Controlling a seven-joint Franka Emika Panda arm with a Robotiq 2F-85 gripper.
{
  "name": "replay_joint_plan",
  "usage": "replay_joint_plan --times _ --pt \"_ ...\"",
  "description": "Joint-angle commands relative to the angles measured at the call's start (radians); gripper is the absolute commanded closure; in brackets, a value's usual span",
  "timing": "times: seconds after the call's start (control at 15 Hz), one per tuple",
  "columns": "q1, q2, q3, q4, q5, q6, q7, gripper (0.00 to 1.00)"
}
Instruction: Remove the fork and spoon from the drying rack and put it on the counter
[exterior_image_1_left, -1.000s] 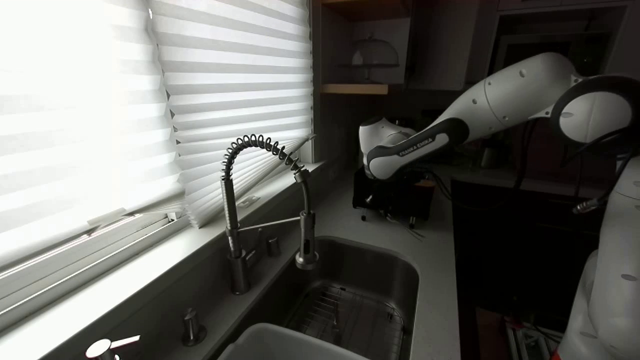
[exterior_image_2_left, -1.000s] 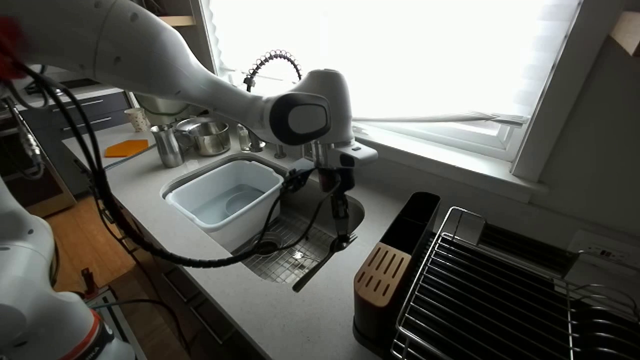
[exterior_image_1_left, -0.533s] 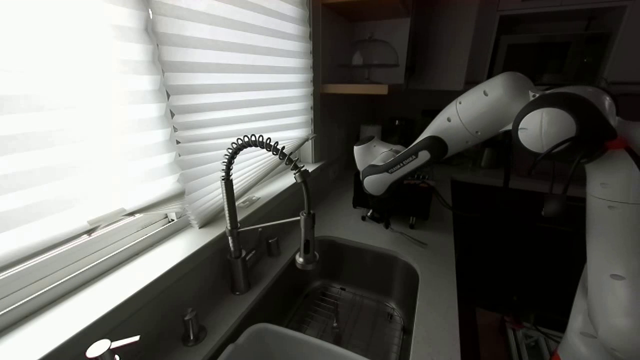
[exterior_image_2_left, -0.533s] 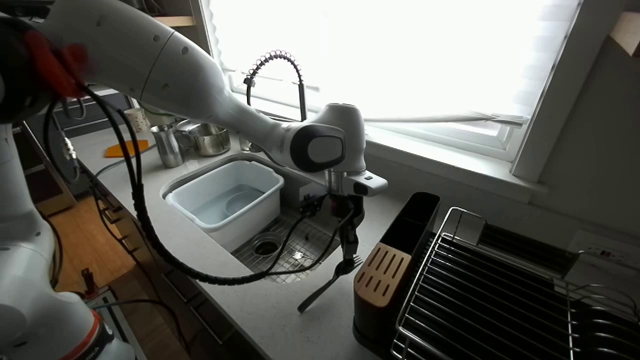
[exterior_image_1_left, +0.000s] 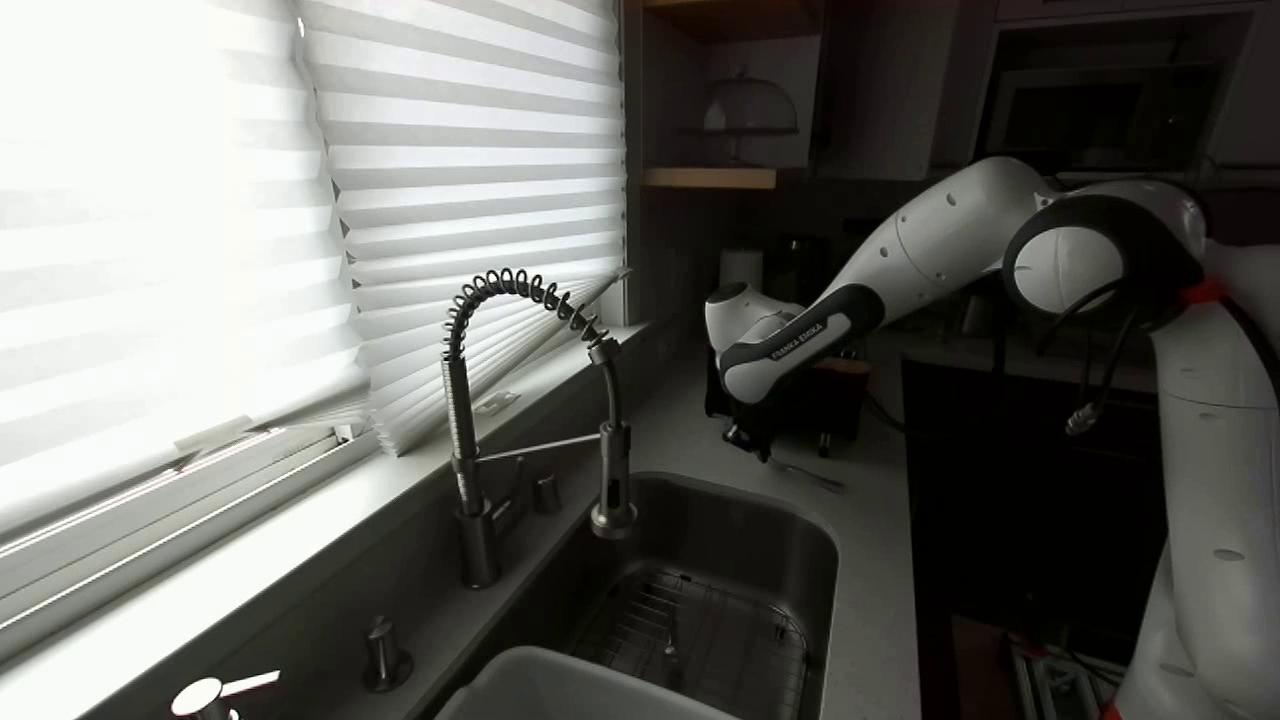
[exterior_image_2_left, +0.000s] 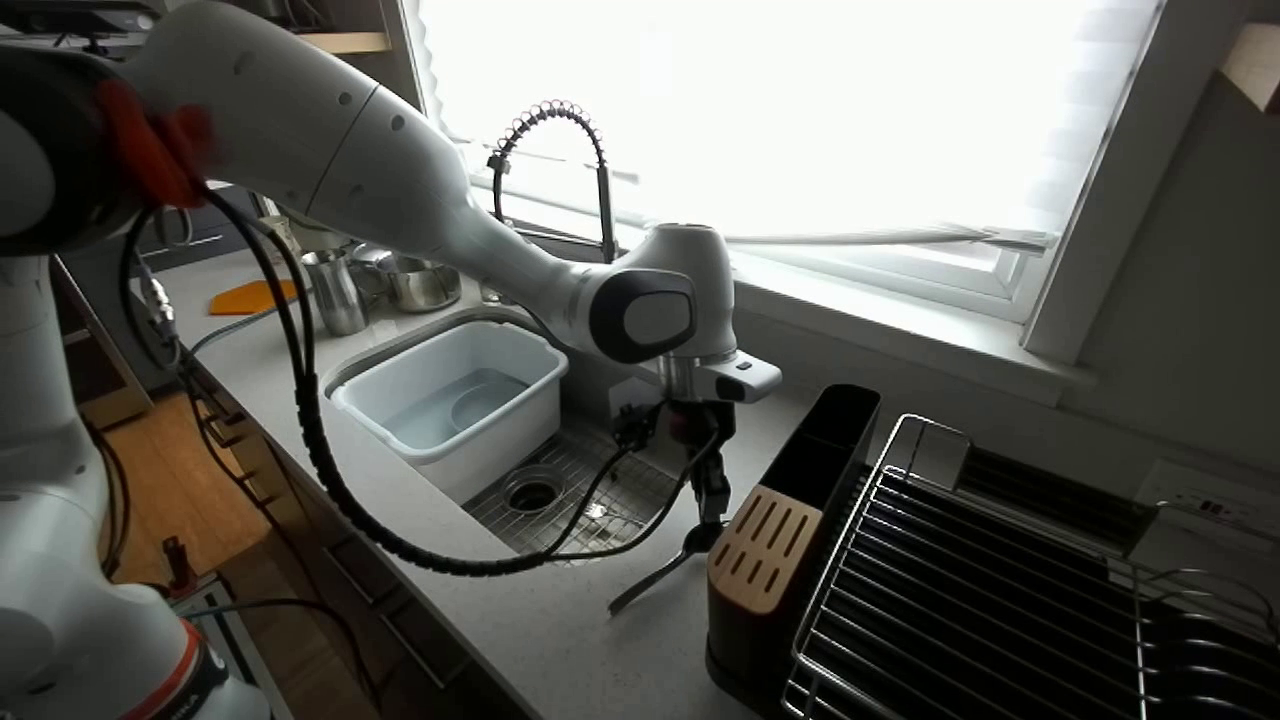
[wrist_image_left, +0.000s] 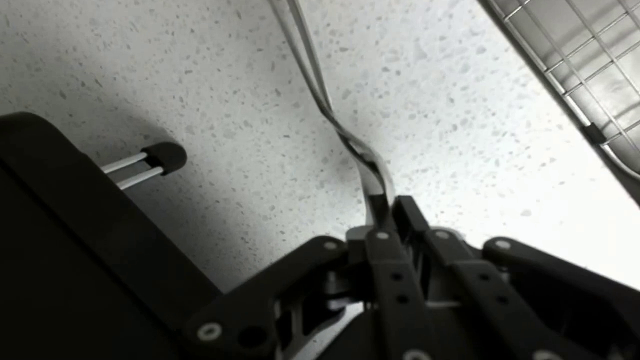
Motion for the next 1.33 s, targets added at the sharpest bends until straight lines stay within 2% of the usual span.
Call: replay_joint_plan --times 0.0,0.13,0.27,0.67,0.87,1.27 --pt "0.017 0.026 -0.021 0.004 0.004 0.028 -0.017 0.98" --pt "0.018 0.03 -0.021 0.003 0.004 0.029 -0.018 0.98" --pt "0.02 0.031 -0.021 0.002 0.008 0.031 -0.021 0.67" --pt "0.022 0.005 -0.017 -0.001 0.031 0.032 -0.036 0.24" --pt "0.025 -0.038 -0.012 -0.005 0.05 -0.003 -0.051 0.01" --pt "0.042 -0.216 -0.01 -0.046 0.021 -0.081 -0.028 0.0"
